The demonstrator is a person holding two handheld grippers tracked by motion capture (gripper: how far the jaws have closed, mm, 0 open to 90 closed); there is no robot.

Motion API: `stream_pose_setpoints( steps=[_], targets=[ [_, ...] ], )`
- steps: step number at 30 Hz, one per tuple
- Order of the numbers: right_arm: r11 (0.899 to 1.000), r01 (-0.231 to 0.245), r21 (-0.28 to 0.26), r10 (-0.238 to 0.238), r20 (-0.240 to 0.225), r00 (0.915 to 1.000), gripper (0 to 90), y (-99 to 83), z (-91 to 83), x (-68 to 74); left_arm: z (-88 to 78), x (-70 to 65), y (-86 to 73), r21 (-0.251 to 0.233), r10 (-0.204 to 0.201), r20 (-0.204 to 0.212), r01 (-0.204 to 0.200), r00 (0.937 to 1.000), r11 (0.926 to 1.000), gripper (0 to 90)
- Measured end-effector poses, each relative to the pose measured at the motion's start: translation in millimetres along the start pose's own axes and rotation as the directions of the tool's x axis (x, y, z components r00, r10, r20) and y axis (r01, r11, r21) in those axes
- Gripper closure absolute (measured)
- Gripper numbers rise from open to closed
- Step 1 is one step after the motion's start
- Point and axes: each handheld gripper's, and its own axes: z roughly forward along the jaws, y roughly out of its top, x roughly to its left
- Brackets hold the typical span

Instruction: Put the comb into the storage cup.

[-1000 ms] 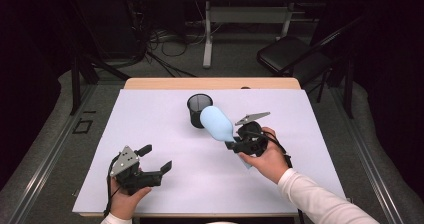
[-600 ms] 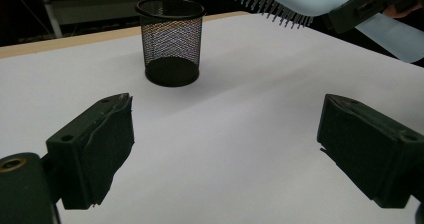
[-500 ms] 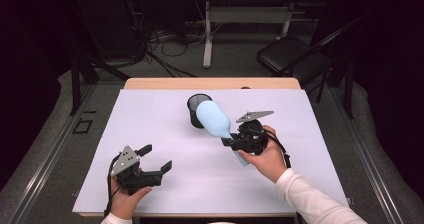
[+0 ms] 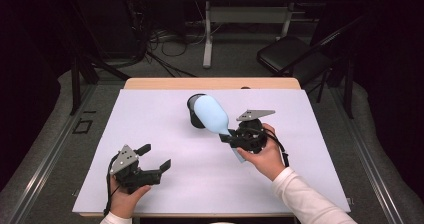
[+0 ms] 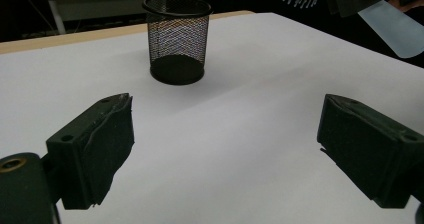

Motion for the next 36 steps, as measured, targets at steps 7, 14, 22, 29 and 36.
stream_pose_setpoints(
  steps=[7, 14, 22, 29, 36],
  targets=[
    [0.999, -0.008, -0.05, 0.007, -0.019, 0.9998, 71.2, 1.5, 3.7, -3.0, 1.6, 2.7, 0.5, 0.002, -0.015, -0.002, 0.015, 0.9999, 0.9999, 8.2],
    [0.995, -0.008, -0.099, 0.005, -0.032, 0.9995, 71.2, 2.5, -0.4, -4.6, 3.0, 5.9, 5.2, 0.002, -0.061, 0.012, 0.061, 0.998, 0.9981, 8.2],
    [0.989, -0.001, -0.148, -0.006, -0.047, 0.9989, 71.2, 0.9, -6.9, -2.9, 6.0, 4.9, 18.6, -0.025, -0.11, 0.059, 0.111, 0.9922, 0.9935, 8.2],
    [0.984, 0.014, -0.175, -0.024, -0.058, 0.998, 71.2, -1.4, -11.2, -0.9, 9.5, 3.8, 33.0, -0.036, -0.113, 0.108, 0.118, 0.9877, 0.9924, 8.2],
    [0.983, 0.012, -0.185, -0.025, -0.065, 0.9976, 71.2, -4.5, -11.9, -3.1, 14.3, 3.4, 48.6, -0.055, -0.102, 0.146, 0.111, 0.984, 0.9923, 8.1]
  ],
)
